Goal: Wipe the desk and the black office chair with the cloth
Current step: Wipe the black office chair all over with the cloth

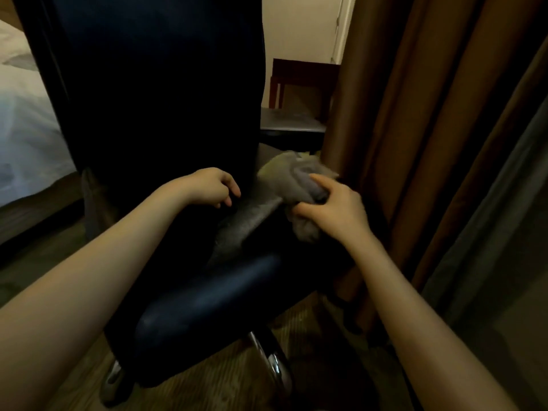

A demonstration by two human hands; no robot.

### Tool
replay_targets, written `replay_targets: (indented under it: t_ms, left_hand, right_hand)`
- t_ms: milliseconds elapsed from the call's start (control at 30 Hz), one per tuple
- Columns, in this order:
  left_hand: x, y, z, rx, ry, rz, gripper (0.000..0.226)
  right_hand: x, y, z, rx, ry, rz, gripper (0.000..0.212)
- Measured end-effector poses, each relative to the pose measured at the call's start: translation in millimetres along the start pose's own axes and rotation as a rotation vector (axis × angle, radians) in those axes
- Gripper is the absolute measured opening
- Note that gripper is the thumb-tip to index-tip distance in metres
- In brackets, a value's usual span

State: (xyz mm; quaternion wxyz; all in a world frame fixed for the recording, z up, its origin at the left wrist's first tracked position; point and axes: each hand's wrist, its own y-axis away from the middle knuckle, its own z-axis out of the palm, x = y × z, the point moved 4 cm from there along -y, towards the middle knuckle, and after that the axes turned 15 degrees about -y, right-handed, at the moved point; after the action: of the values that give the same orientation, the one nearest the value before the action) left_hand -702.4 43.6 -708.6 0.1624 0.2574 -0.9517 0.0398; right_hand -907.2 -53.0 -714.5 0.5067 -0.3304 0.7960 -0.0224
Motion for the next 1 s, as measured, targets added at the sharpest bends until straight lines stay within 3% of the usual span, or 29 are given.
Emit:
replay_targets:
  t_ms: [133, 267, 433, 567, 700, 800, 867, 1000]
  left_hand:
    - [-16.6, -5.3, -0.7, -0.007, 0.021, 0.019, 0.031]
    - [-42.5, -5.3, -18.5, 0.08, 0.091, -0.054, 0.028]
    - [-87.5, 16.2, -48.4, 0.084, 0.223, -0.226, 0.026]
    - [-136.8, 45.9, -77.7, 0.076, 0.38, -0.502, 0.029]
    - [-160.9, 74.6, -85.5, 0.041, 0.397, -0.769, 0.028]
    - [-167.3, 97.1, -89.1, 0.0, 0.413, -0.87, 0.029]
    - [-171.5, 107.7, -95.1, -0.079, 0.416, -0.882, 0.028]
    - [-183.3, 124.7, -114.5, -0.158, 0.398, -0.88, 0.036]
  right_hand:
    - [1.6, -24.2, 1.8, 0.042, 0.229, 0.05, 0.058]
    - [-2.2, -53.1, 6.3, 0.128, 0.266, 0.076, 0.06]
    - [-47.3, -41.5, 84.9, -0.204, 0.428, 0.06, 0.058]
    - [-96.9, -21.1, 135.9, -0.421, 0.33, 0.149, 0.056]
    - [-149.7, 6.5, 174.9, -0.862, 0.238, 0.078, 0.059]
    - [-178.1, 17.1, 186.2, -1.178, 0.055, 0.34, 0.053]
    - [-190.8, 1.9, 190.9, -1.073, -0.04, 0.438, 0.051]
    - [-192.3, -51.5, 201.9, -0.492, 0.086, 0.37, 0.057]
